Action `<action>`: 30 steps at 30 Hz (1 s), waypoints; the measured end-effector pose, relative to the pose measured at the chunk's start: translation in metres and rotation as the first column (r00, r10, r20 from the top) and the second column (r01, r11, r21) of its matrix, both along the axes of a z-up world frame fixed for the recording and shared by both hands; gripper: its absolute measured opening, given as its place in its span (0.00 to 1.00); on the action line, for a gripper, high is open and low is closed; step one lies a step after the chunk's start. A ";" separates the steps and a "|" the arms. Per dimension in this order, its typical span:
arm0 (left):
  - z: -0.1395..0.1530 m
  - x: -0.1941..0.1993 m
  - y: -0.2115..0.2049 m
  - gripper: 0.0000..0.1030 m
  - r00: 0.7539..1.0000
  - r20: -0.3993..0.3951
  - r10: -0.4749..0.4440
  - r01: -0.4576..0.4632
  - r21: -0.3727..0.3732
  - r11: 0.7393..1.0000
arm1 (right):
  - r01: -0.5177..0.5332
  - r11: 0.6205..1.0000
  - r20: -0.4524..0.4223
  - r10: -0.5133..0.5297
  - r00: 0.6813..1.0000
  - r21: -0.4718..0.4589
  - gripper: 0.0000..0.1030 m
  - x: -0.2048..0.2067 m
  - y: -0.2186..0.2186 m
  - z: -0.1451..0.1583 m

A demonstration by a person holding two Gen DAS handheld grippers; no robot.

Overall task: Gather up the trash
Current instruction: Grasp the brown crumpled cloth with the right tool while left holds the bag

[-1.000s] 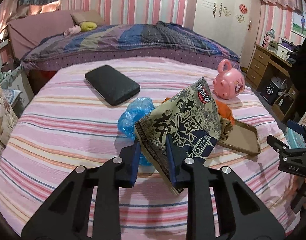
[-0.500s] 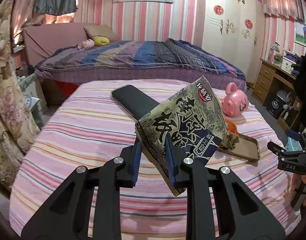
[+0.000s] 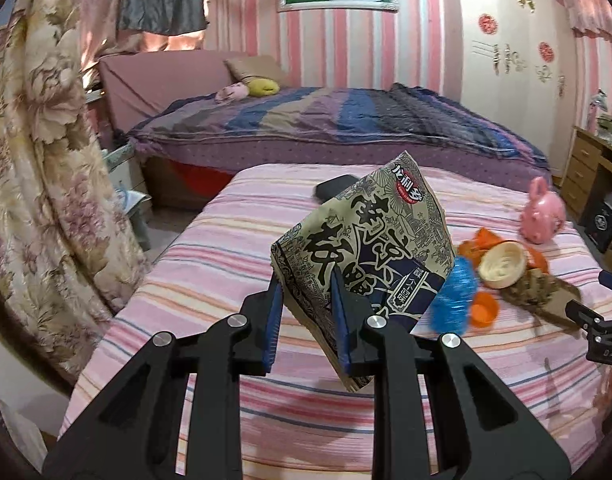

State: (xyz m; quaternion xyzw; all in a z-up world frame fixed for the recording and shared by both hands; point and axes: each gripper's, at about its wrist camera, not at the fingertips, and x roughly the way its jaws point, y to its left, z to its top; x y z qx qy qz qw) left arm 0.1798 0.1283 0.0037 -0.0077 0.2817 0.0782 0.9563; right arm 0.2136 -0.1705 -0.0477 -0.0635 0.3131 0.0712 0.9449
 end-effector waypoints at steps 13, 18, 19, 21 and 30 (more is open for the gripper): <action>-0.010 0.011 0.021 0.21 0.996 -0.047 0.074 -0.074 0.002 0.997 | -0.084 0.996 -0.110 0.086 0.990 0.021 0.40 0.036 0.042 -0.017; -0.005 0.007 0.014 0.21 0.997 -0.032 0.067 -0.066 0.010 0.998 | -0.087 0.996 -0.048 0.089 0.995 0.037 0.40 0.025 0.037 -0.010; -0.003 0.006 0.012 0.21 0.997 -0.027 0.066 -0.066 0.011 0.998 | -0.084 0.996 -0.035 0.085 0.996 0.037 0.40 0.019 0.034 -0.007; 0.001 0.004 0.009 0.21 0.998 -0.019 0.063 -0.063 0.012 0.998 | -0.080 0.996 -0.026 0.081 0.996 0.039 0.40 0.016 0.031 -0.006; 0.016 -0.007 -0.022 0.21 1.000 0.016 0.014 -0.014 0.020 1.000 | -0.023 0.999 0.019 0.023 1.000 0.027 0.40 -0.014 -0.004 0.008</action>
